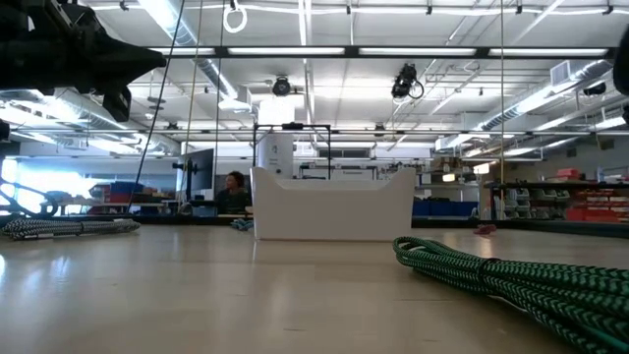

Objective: Pick and place USB-C Cables
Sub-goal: Put the bottom black and pink charger cable into the white bin

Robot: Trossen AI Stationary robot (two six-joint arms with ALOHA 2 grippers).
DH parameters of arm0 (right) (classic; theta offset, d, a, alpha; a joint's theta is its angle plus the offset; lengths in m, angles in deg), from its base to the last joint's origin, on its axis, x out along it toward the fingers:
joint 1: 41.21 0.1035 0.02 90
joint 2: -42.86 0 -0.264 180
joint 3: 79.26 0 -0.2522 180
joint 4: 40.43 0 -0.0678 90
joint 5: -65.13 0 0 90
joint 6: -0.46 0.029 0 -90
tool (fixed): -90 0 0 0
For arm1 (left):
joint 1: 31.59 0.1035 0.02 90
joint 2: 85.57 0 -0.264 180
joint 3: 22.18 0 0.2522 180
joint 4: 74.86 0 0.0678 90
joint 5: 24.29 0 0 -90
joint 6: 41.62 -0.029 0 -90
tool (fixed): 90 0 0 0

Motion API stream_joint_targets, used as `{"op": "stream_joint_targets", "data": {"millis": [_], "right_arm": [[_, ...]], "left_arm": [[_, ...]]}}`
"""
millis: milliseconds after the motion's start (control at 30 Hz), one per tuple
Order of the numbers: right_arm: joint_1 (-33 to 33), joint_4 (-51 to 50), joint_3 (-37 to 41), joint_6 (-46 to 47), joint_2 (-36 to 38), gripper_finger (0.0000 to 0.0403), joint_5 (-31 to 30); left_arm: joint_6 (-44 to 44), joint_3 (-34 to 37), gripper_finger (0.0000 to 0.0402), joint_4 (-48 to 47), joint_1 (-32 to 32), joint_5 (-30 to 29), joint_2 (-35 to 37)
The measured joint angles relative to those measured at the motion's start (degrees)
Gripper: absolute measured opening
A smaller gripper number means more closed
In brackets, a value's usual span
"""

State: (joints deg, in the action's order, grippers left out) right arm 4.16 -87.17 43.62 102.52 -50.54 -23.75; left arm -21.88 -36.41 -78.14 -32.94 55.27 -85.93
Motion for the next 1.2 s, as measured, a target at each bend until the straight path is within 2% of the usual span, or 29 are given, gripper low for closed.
{"op": "stream_joint_targets", "data": {"millis": [100, 167, 333, 467, 533, 600, 667, 733, 800, 867, 1033, 1200], "right_arm": [[0.0, -0.2, 0.1, -2.5, 0.4, 0.0050, -0.3], [0.1, -0.1, 0.0, -4.7, 1.6, 0.0022, -1.2], [-1.1, -3.2, -5.0, -14.5, 6.6, 0.0033, -12.3], [-5.4, -3.6, -10.1, -34.8, 10.3, 0.0027, -25.2], [-9.3, -0.4, -12.6, -47.7, 12.2, 0.0020, -32.2], [-14.7, 5.9, -14.0, -61.8, 13.1, 0.0019, -35.0], [-21.1, 15.2, -14.2, -76.5, 12.8, 0.0019, -31.5], [-27.6, 26.8, -14.4, -89.1, 11.3, 0.0019, -24.4], [-33.6, 35.9, -14.6, -98.0, 8.6, 0.0019, -17.6], [-38.8, 40.8, -14.5, -103.6, 5.0, 0.0019, -13.3], [-47.9, 40.9, -15.4, -109.5, -2.6, 0.0022, -10.2], [-51.4, 32.5, -18.7, -112.8, -7.0, 0.0022, -8.7]], "left_arm": [[0.2, 0.0, 0.0014, 0.0, 0.0, 0.0, 0.0], [0.3, 0.0, 0.0017, 0.0, 0.0, 0.0, 0.0], [0.6, 0.0, 0.0022, 0.0, 0.0, 0.0, 0.0], [0.6, 0.0, 0.0019, 0.2, 0.0, 0.0, 0.0], [0.6, 0.0, 0.0016, 0.3, 0.0, 0.0, 0.0], [0.6, 0.0, 0.0014, 0.4, 0.0, 0.0, 0.0], [0.5, 0.0, 0.0015, 0.4, 0.0, 0.0, 0.0], [0.6, 0.0, 0.0018, 0.4, 0.0, 0.0, 0.0], [0.6, 0.0, 0.0021, 0.3, 0.0, 0.0, 0.0], [0.6, 0.0, 0.0022, 0.4, 0.0, 0.0, 0.0], [0.6, 0.0, 0.0019, 0.4, 0.0, 0.0, 0.0], [0.6, 0.0, 0.0014, 0.3, 0.0, 0.0, 0.0]]}}
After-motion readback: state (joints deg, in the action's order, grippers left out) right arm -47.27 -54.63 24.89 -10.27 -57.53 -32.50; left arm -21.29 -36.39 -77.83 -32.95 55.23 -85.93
